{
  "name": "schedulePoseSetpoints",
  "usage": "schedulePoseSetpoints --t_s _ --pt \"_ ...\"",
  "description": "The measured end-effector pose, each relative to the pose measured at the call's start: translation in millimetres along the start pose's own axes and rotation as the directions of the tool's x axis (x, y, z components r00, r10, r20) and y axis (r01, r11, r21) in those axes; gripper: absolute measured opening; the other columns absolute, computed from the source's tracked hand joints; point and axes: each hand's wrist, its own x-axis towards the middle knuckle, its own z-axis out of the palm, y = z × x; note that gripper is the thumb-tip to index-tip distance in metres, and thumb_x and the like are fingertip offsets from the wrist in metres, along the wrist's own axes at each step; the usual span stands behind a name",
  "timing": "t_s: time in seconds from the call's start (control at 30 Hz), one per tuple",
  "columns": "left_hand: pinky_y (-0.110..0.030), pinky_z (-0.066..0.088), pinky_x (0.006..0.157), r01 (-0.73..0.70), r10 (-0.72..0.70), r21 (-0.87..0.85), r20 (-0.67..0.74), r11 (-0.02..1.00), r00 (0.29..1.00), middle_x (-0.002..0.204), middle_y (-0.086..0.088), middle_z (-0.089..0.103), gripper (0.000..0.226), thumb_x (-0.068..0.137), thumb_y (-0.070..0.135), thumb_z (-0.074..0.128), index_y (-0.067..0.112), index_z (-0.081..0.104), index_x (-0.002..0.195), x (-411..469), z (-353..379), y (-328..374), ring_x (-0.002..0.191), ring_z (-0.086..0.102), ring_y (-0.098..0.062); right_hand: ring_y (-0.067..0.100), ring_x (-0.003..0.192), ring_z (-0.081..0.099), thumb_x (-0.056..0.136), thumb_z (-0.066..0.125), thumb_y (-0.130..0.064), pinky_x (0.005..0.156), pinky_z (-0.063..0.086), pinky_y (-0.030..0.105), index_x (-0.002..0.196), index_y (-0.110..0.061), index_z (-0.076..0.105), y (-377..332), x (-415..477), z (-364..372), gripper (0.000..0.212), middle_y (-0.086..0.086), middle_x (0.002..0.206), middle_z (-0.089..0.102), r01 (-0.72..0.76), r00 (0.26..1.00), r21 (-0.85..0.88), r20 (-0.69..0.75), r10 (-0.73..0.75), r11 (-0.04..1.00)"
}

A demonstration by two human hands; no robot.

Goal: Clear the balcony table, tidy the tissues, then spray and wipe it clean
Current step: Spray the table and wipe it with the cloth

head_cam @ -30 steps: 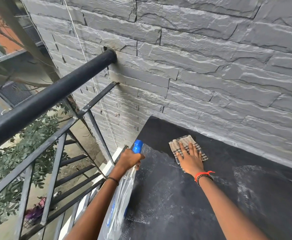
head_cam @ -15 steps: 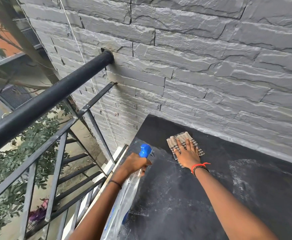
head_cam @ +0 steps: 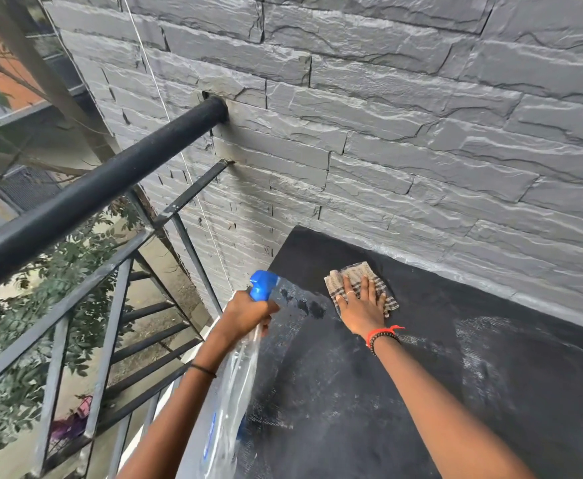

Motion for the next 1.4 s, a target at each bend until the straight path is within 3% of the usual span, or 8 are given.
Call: schedulePoseSetpoints --t_s 0.1,0.27,0.43,0.6,0.77,0.93,1.1,1.4 --pt "-0.013 0.040 0.042 -0.013 0.012 -0.005 -0.030 1.000 0.999 0.048 -0.003 0.058 0.018 0.081 0.008 0.064 0.004 0.059 0.064 -2 -14 -3 0.037 0.050 -0.008 0.028 0.145 -0.016 0.100 0.017 -0.046 0.116 -0.009 0.052 0.150 -0.033 -0.003 -37 3 5 0.056 0.011 0.158 -0.015 0.091 0.996 -0.019 0.005 -0.091 0.996" --pt "-0.027 0.041 0.059 0.027 -0.030 -0.045 -0.068 0.999 0.997 0.050 -0.006 0.060 0.018 0.066 0.023 0.069 0.007 0.059 0.064 -2 -34 -17 0.047 0.051 -0.018 0.029 0.146 -0.011 0.100 0.020 -0.043 0.115 -0.010 0.052 0.150 -0.034 -0.003 -105 -18 32 0.056 0.011 0.158 -0.013 0.322 0.947 -0.104 0.024 -0.321 0.941" --pt "-0.038 0.041 0.065 0.045 -0.049 -0.061 -0.068 0.997 0.996 0.050 -0.007 0.059 0.023 0.058 0.030 0.065 0.007 0.059 0.062 2 -47 -28 0.058 0.050 -0.023 0.021 0.145 -0.016 0.100 0.016 -0.049 0.118 -0.008 0.047 0.150 -0.034 -0.002 -83 -55 53 0.056 0.006 0.158 -0.014 0.441 0.895 -0.170 0.015 -0.445 0.881" --pt "-0.035 0.042 0.063 0.031 -0.039 -0.082 -0.094 0.996 0.995 0.051 -0.009 0.059 0.023 0.060 0.027 0.065 0.005 0.060 0.062 6 -46 -35 0.054 0.051 -0.023 0.018 0.145 -0.016 0.100 0.014 -0.050 0.117 -0.011 0.040 0.148 -0.039 -0.006 -42 -53 43 0.054 -0.001 0.156 -0.019 0.395 0.915 -0.181 -0.015 -0.404 0.901" --pt "-0.036 0.041 0.064 0.052 -0.063 -0.100 -0.114 0.994 0.991 0.053 -0.009 0.059 0.025 0.058 0.027 0.065 0.004 0.061 0.066 3 -51 -43 0.053 0.051 -0.022 0.021 0.146 -0.012 0.100 0.017 -0.047 0.118 -0.006 0.047 0.150 -0.036 0.000 -83 -1 25 0.054 0.005 0.159 -0.010 0.328 0.943 -0.129 -0.015 -0.333 0.936" --pt "-0.034 0.041 0.062 0.055 -0.065 -0.100 -0.102 0.993 0.993 0.049 -0.004 0.058 0.022 0.058 0.025 0.063 0.004 0.060 0.066 -2 -59 -48 0.050 0.051 -0.020 0.025 0.143 -0.019 0.100 0.013 -0.046 0.116 -0.011 0.051 0.150 -0.033 -0.004 -136 -3 36 0.054 0.007 0.156 -0.018 0.480 0.877 -0.174 0.083 -0.473 0.860" --pt "-0.030 0.038 0.058 0.051 -0.062 -0.104 -0.100 0.993 0.993 0.050 -0.005 0.059 0.018 0.066 0.023 0.066 0.005 0.061 0.065 1 -62 -52 0.055 0.049 -0.020 0.021 0.143 -0.022 0.100 0.012 -0.048 0.116 -0.014 0.043 0.150 -0.032 -0.005 -106 -39 50 0.055 0.004 0.156 -0.020 0.567 0.822 -0.203 0.073 -0.565 0.799" --pt "-0.034 0.041 0.062 0.071 -0.087 -0.126 -0.123 0.990 0.989 0.053 -0.008 0.059 0.018 0.063 0.024 0.068 0.007 0.061 0.064 9 -49 -49 0.055 0.053 -0.021 0.021 0.146 -0.014 0.100 0.016 -0.047 0.118 -0.007 0.047 0.150 -0.036 -0.004 -87 0 27 0.055 0.006 0.158 -0.014 0.365 0.930 -0.174 0.027 -0.366 0.915"
